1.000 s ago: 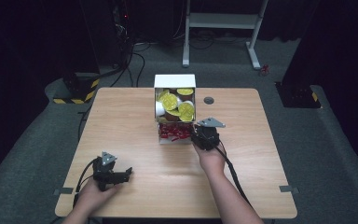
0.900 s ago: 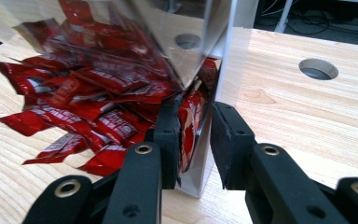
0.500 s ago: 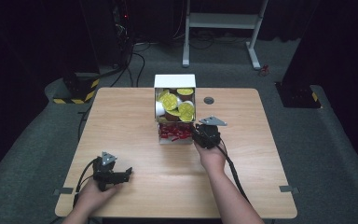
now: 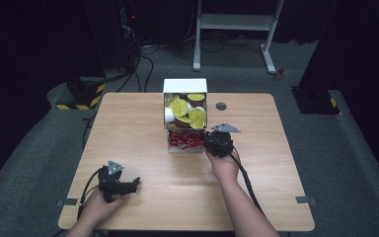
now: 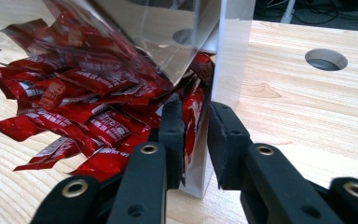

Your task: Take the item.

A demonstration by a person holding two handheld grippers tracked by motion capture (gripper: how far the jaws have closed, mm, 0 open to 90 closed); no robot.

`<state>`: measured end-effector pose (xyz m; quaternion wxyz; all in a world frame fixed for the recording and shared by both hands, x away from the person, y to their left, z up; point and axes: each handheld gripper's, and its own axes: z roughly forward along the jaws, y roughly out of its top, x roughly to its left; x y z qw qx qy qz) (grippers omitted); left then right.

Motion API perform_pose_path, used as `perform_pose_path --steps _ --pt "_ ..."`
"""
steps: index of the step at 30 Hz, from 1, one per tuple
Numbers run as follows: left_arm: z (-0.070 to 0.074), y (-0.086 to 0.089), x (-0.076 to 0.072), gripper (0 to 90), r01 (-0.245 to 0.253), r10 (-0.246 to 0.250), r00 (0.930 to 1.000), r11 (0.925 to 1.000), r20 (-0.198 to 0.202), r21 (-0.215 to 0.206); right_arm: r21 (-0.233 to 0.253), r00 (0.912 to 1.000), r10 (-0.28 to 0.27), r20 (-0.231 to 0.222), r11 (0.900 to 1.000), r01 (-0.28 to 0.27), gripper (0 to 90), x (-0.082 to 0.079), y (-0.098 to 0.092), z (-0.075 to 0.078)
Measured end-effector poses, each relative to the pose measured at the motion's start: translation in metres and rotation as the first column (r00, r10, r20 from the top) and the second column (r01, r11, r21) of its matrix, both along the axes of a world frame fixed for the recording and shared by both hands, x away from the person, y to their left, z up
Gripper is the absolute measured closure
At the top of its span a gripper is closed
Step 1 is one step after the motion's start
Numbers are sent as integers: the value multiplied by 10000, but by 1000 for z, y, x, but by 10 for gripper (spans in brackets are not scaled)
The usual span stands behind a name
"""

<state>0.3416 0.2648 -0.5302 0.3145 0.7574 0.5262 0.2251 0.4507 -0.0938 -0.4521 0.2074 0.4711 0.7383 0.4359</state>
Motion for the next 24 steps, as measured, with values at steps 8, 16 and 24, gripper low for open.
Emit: perform_pose_path --steps 8,16,24 --pt "0 0 0 36 -1 1 10000 10000 1 8 80 9999 144 -40 9999 -144 834 -1 1 0" --pt "0 0 0 36 -3 3 10000 10000 -1 11 179 9998 209 -34 9996 -208 839 0 0 0" --pt "0 0 0 36 -4 4 10000 10000 0 15 150 9996 281 -52 9995 -280 855 -1 0 -1"
